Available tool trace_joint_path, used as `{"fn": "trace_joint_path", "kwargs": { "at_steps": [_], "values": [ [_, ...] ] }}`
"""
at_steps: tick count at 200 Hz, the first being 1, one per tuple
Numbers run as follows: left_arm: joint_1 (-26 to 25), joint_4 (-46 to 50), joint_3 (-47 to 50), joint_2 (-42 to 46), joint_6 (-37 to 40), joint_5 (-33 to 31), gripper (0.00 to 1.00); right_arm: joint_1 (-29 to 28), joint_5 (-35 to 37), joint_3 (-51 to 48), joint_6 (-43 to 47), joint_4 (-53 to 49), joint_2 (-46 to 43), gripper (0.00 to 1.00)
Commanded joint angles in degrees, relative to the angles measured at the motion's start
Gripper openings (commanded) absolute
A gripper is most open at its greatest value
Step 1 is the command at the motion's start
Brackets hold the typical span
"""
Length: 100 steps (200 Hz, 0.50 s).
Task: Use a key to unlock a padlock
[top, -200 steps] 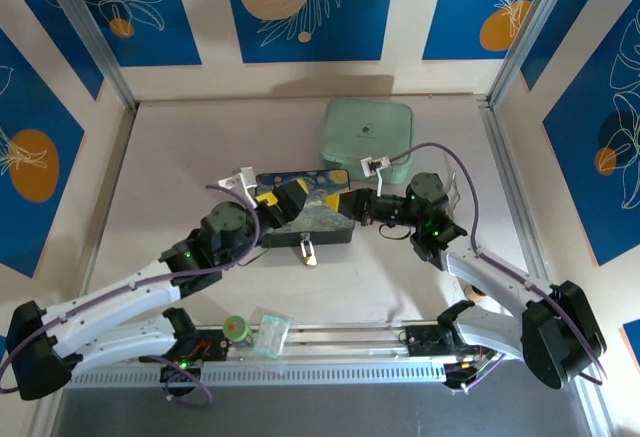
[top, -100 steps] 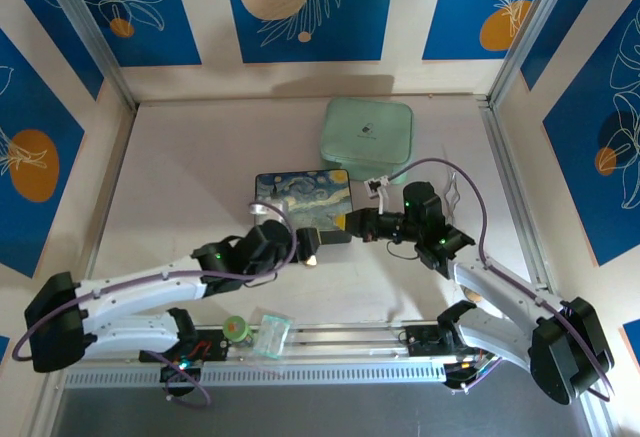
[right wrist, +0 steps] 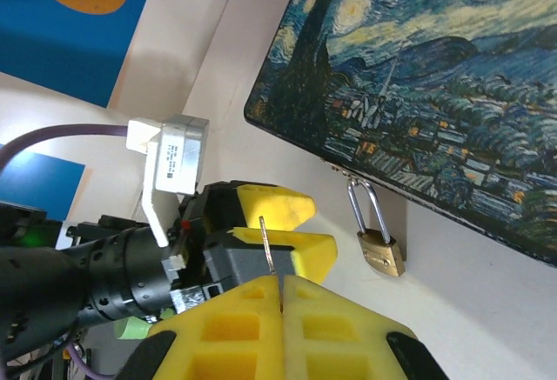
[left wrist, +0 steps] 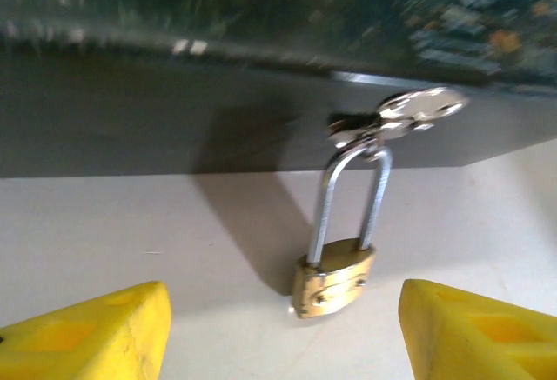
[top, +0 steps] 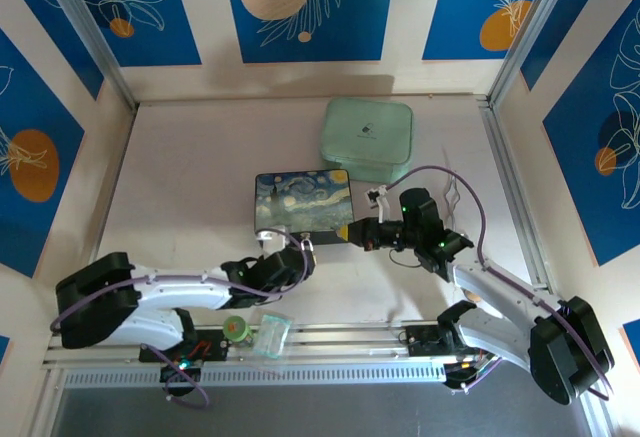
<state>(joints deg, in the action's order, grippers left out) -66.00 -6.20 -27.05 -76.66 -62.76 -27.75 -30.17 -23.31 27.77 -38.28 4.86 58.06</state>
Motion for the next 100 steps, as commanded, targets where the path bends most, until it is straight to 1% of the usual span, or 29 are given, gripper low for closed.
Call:
{"fn": "trace_joint_path", "kwargs": {
  "at_steps": [1,11,21,34,55,79,94,100],
  "values": [
    [0.3,-9.8,0.2,-2.6,-0.5,-0.6,0.69,0.3,-0.7,-0.6,1.4,-0.1,0.9,0.03],
    [0.4,-11.5,0.3,-3.8,-0.5,-0.1,0.68,0.4,-0.9,-0.5,1.4,0.2,1.3,0.03],
    [0.5,-12.2,0.9,-4.6,-2.6,-0.6,0.64,0.4,-1.0,-0.4,1.2,0.3,1.5,0.03],
    [1.0,-13.8,1.2,-5.8,-2.8,0.2,0.64,0.4,-1.0,-0.3,1.1,0.3,1.7,0.03],
    [1.5,-12.4,-0.3,-8.0,-3.3,2.0,0.64,0.4,-0.9,-0.4,1.0,0.5,1.9,0.03],
    [1.5,-8.4,-2.2,-10.4,-5.3,2.1,0.62,0.4,-0.8,-0.4,1.1,0.3,2.0,0.02],
    [1.6,-9.4,-2.4,-11.4,-5.8,2.5,0.6,0.4,-0.8,-0.5,1.0,0.2,2.1,0.02],
    [1.6,-10.3,-2.2,-11.7,-5.7,2.6,0.57,0.4,-0.9,-0.5,1.0,0.2,2.1,0.02]
  ]
}}
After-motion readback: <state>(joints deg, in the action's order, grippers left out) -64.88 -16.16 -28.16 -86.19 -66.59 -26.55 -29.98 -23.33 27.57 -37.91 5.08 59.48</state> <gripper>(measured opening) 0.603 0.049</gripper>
